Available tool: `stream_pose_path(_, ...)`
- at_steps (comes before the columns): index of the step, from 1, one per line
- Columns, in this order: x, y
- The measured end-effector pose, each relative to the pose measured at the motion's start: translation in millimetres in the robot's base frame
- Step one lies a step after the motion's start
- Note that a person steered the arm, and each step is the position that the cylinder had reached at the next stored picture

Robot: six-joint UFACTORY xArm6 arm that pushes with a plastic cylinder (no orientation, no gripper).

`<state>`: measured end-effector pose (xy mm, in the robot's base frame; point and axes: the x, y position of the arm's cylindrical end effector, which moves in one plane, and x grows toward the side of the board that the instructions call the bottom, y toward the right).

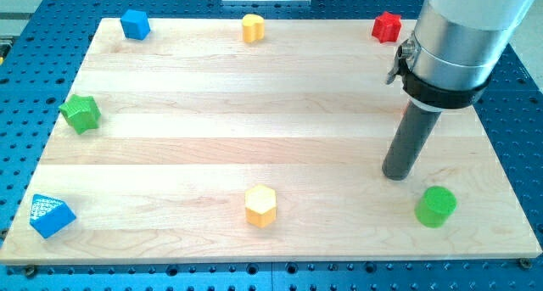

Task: Place the blue cube at the center of the board

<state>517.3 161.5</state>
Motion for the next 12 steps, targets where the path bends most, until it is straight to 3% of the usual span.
stream_pose_path(6, -2.5, -19.9)
stream_pose_path(8, 14.3, -78.8)
stream_pose_path(9, -31.9, -79.1)
stream_pose_path(10, -83.0, -117.9)
stream_pose_path(11, -119.9, -195.5)
stream_pose_path(12, -151.1, -237.4)
